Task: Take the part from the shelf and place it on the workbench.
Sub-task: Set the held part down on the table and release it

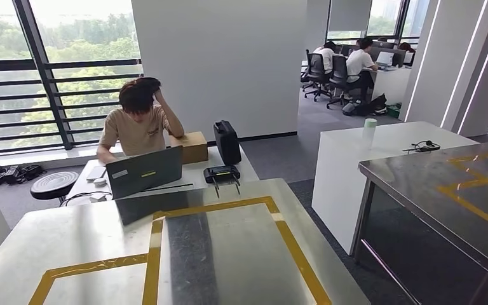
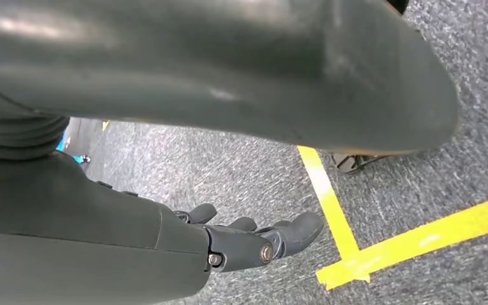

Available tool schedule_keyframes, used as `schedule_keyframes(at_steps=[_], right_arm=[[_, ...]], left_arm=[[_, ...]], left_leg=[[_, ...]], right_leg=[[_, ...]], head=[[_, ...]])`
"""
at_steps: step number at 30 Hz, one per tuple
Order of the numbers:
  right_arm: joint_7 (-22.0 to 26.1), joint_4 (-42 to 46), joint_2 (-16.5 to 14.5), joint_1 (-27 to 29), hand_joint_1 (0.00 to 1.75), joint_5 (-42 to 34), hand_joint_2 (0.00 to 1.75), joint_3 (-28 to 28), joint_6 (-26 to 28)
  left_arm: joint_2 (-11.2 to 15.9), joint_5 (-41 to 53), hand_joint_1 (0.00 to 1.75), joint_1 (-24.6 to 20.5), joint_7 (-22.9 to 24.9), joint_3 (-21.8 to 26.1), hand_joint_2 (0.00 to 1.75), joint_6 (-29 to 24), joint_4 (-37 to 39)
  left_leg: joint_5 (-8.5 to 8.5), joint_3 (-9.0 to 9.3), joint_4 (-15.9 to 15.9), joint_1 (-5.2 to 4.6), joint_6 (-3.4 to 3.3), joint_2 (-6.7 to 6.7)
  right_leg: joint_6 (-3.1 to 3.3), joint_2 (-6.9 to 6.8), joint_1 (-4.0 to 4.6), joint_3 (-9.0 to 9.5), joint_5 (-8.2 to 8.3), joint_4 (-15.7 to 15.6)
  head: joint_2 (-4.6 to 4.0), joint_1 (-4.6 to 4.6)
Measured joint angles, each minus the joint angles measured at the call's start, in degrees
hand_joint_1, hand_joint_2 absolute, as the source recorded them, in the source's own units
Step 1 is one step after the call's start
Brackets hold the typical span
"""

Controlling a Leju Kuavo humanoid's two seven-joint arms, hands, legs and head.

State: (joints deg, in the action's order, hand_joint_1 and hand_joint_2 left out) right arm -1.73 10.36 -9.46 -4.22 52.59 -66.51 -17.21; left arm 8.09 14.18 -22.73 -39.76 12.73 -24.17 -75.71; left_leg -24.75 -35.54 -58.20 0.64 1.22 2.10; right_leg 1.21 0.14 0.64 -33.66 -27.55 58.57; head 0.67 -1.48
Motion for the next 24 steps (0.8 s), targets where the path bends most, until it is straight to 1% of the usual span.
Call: schedule_keyframes(at_steps=[2, 3, 5, 9, 12, 15, 18, 21, 24], right_arm=[[0.70, 0.00, 0.01, -0.12, 0.00, 0.31, 0.00, -0.01, -0.04], [0.89, 0.00, 0.02, -0.17, 0.00, 0.44, 0.00, -0.01, -0.06], [1.05, 0.00, 0.02, -0.24, 0.00, 0.57, 0.00, -0.01, -0.06], [1.05, 0.00, 0.02, -0.14, 0.00, 0.59, 0.00, -0.01, -0.06], [1.05, 0.00, 0.02, -0.14, 0.00, 0.59, 0.00, -0.01, -0.06], [1.07, 0.00, 0.02, -0.14, 0.00, 0.72, 0.00, -0.01, -0.06], [1.10, 0.00, 0.02, -0.13, 0.00, 1.12, 0.00, 0.01, -0.06], [1.01, 0.00, 0.04, -0.23, 0.00, 1.54, 0.00, 0.08, -0.06], [0.45, 0.00, 0.07, -0.43, 0.00, 1.91, 0.00, 0.15, -0.06]], left_arm=[[2.56, 3.36, 1.75, -7.89, 0.00, -0.87, 1.75, 0.04, 12.68], [3.42, 4.26, 1.75, -10.88, -0.05, -1.51, 1.75, 0.44, 17.76], [4.19, 5.04, 1.75, -14.50, -0.19, -2.61, 1.75, 0.72, 24.55], [4.94, 5.20, 1.75, -19.14, -0.35, -3.59, 1.75, 0.70, 33.77], [5.38, 5.21, 1.75, -20.91, -0.37, -4.10, 1.75, 0.69, 37.46], [5.59, 5.76, 1.75, -21.57, -0.37, -4.52, 1.75, 0.38, 39.43], [5.51, 8.70, 1.75, -22.63, -0.37, -5.73, 1.75, -0.63, 41.89], [4.30, 13.50, 1.75, -24.82, -0.36, -8.76, 1.75, -2.38, 45.04], [1.74, 20.12, 1.75, -26.49, -0.15, -13.43, 1.75, -5.13, 47.33]], left_leg=[[0.15, -0.26, 0.08, 0.15, 0.15, 0.01], [0.13, -0.27, 0.10, 0.18, 0.19, -0.05], [-0.02, -0.20, 0.10, 0.16, 0.20, -0.31], [-0.33, -0.17, 0.06, 0.08, 0.01, -0.69], [-0.41, -0.17, 0.03, -0.06, -0.13, -0.67], [-0.45, -0.16, -0.04, -0.11, -0.23, -0.68], [-0.39, -0.16, -0.14, -0.13, -0.37, -0.67], [-0.30, -0.15, -0.19, -0.13, -0.52, -0.54], [-0.24, -0.06, -0.22, -0.18, -0.59, -0.43]], right_leg=[[0.13, -0.01, 0.10, -0.20, 0.22, -0.10], [0.17, 0.04, 0.12, -0.19, 0.26, -0.10], [0.19, 0.24, 0.06, -0.15, 0.27, -0.12], [0.22, 0.51, 0.01, -0.10, 0.30, -0.29], [0.23, 0.49, -0.02, 0.01, 0.26, -0.47], [0.23, 0.48, -0.04, 0.10, 0.23, -0.58], [0.21, 0.48, -0.11, 0.14, 0.23, -0.61], [0.14, 0.35, -0.19, 0.25, 0.27, -0.63], [0.06, 0.22, -0.26, 0.41, 0.32, -0.63]], head=[[0.00, 0.02], [0.00, 0.02], [0.00, 0.02], [0.01, 0.01], [0.01, 0.01], [0.01, 0.01], [0.01, 0.00], [0.00, 0.00], [0.01, -0.01]])
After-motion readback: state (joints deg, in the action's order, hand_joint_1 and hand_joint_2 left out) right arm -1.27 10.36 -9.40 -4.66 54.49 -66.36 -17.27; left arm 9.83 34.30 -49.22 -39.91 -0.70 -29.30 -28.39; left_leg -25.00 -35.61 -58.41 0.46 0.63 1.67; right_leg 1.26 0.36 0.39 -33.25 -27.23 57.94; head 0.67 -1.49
